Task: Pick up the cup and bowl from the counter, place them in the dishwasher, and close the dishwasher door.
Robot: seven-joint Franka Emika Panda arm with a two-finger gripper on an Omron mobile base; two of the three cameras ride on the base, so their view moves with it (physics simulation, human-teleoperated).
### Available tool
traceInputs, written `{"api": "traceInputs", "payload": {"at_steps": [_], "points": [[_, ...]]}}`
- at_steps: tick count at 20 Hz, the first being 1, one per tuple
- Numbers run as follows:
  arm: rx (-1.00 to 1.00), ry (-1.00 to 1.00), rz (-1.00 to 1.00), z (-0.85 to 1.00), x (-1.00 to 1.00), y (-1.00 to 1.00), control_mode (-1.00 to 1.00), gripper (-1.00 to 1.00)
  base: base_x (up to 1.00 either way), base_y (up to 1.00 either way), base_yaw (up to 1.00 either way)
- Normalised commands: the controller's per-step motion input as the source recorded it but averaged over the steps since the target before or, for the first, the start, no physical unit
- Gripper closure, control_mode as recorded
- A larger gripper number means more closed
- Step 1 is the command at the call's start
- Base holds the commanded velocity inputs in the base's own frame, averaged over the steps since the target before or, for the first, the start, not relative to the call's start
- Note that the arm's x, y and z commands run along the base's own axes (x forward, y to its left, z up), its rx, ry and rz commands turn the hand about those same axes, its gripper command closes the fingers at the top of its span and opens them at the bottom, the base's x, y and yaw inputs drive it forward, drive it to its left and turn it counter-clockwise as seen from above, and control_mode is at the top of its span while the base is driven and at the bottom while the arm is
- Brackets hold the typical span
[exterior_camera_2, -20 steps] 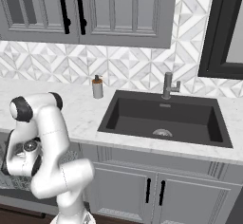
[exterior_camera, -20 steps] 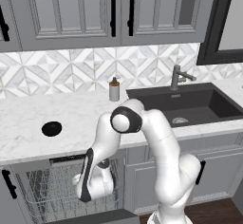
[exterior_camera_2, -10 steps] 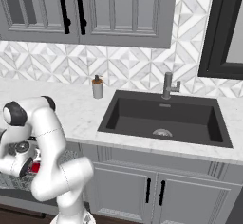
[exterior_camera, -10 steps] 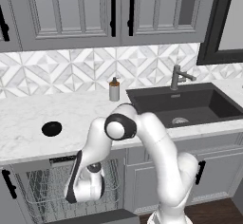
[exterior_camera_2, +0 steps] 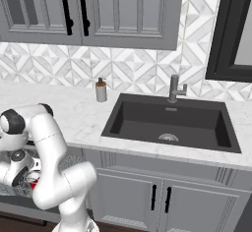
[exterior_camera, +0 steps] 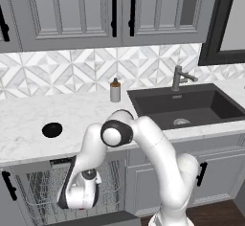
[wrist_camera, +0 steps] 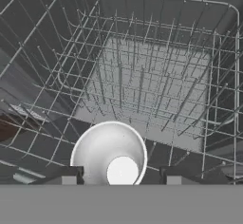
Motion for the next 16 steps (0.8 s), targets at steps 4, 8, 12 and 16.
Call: {"api": "traceInputs", "payload": {"at_steps": [4,8,12,16], "points": [[0.00,-0.19,-0.01,0.21,-0.50,0.00,-1.00,-1.00,0.00,0.00,0.00],[0.00,-0.17,-0.06,0.79,-0.64,-0.03,-1.00,-1.00,0.00,0.00,0.00],[0.00,-0.02,-0.10,0.97,-0.41,-0.13,-1.00,-1.00,0.00,0.00,0.00],[0.00,0.01,-0.10,1.00,-0.28,-0.07,-1.00,-1.00,0.00,0.00,0.00]]}}
